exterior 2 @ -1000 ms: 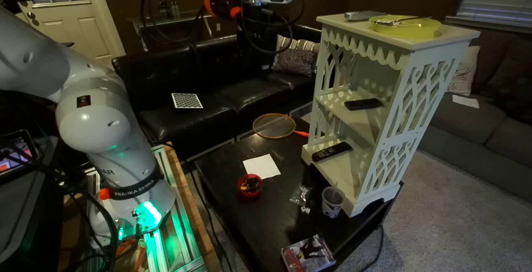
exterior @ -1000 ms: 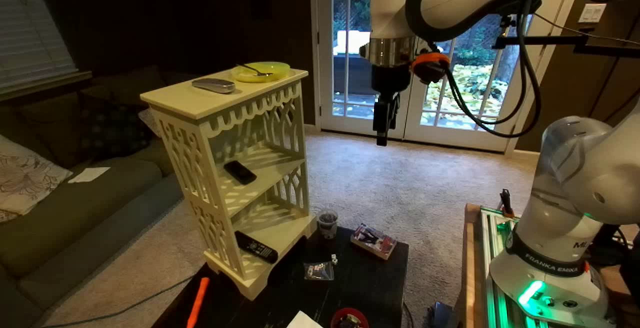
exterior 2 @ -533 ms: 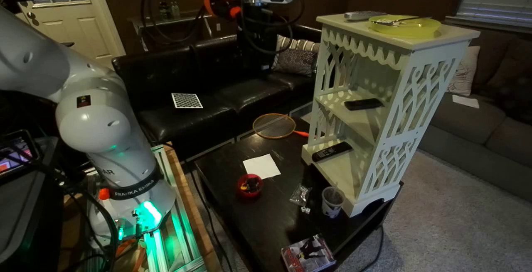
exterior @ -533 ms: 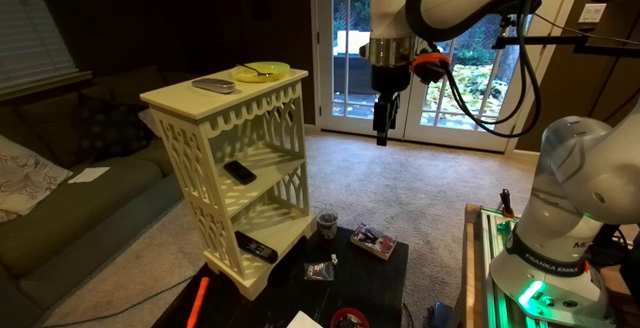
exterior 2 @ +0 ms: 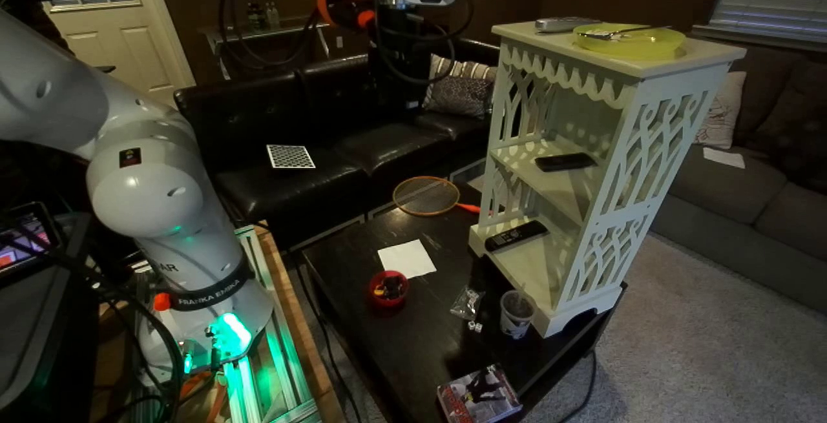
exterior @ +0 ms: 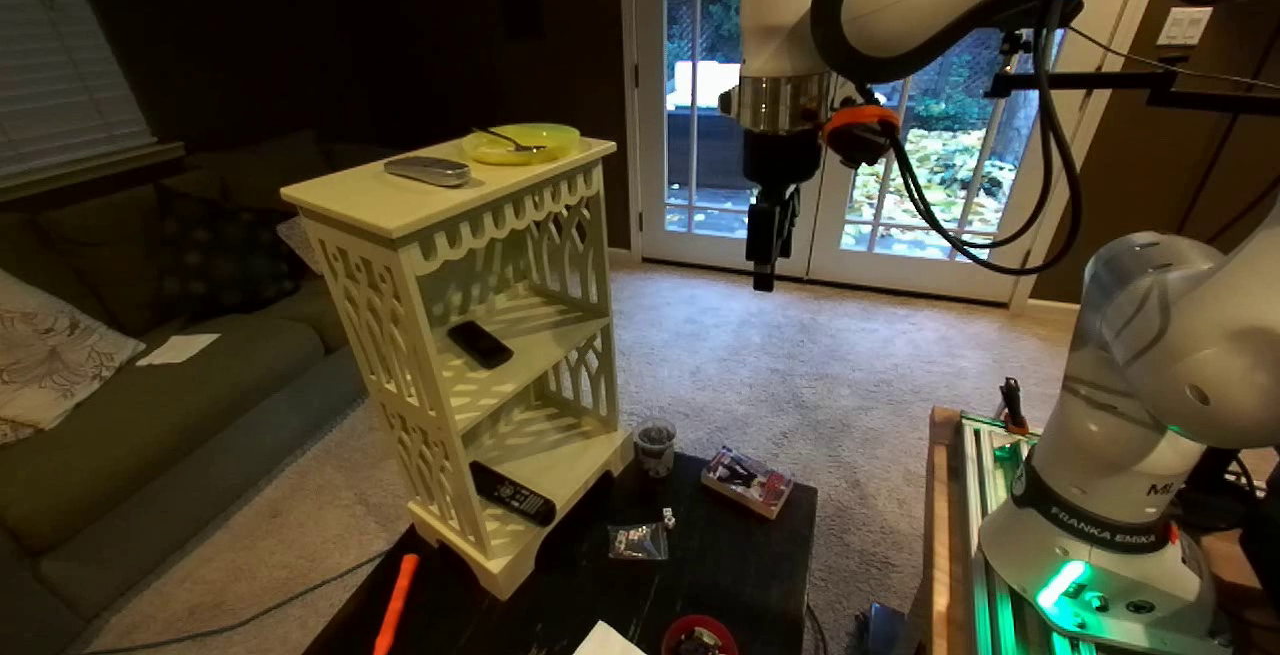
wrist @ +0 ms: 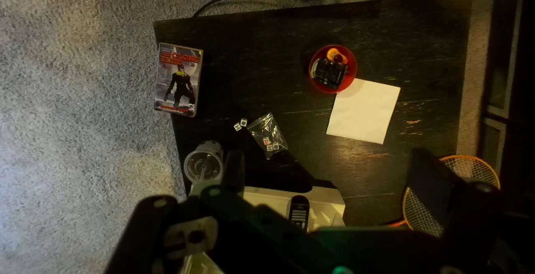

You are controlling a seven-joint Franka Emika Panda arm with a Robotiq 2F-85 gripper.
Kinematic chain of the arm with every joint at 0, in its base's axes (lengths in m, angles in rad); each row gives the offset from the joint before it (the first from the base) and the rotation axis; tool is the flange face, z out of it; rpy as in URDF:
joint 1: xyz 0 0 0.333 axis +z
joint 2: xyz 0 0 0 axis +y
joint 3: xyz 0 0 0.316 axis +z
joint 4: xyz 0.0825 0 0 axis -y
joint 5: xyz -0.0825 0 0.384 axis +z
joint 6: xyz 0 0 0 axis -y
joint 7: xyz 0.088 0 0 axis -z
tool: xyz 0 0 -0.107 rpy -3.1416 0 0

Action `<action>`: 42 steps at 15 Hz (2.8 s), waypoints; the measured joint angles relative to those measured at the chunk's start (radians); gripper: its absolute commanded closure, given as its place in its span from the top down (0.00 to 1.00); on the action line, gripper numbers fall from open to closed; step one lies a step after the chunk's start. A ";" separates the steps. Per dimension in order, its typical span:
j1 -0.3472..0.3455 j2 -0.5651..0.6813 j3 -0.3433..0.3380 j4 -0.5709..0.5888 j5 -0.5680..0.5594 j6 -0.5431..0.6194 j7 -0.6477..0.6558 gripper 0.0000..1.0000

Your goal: Put the fork on the lower shelf

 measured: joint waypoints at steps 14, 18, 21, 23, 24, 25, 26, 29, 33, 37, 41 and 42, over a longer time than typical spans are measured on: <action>0.000 0.000 0.000 0.000 0.000 0.000 0.000 1.00; 0.000 0.000 0.000 0.000 0.000 0.000 0.000 1.00; 0.000 0.000 0.000 0.000 0.000 0.000 0.000 1.00; 0.000 0.000 0.000 0.000 0.000 0.000 0.000 1.00; 0.000 0.000 0.000 0.000 0.000 0.000 0.000 1.00; 0.000 0.000 0.000 0.000 0.000 0.000 0.000 1.00; 0.000 0.000 0.000 0.000 0.000 0.000 0.000 1.00; 0.000 0.000 0.000 0.000 0.000 0.000 0.000 1.00; -0.004 0.000 0.005 0.000 -0.008 0.047 0.012 1.00; -0.043 0.014 0.039 0.031 -0.106 0.242 0.068 1.00; -0.116 0.052 0.067 0.136 -0.209 0.366 0.156 1.00; -0.136 0.068 0.075 0.176 -0.230 0.377 0.182 1.00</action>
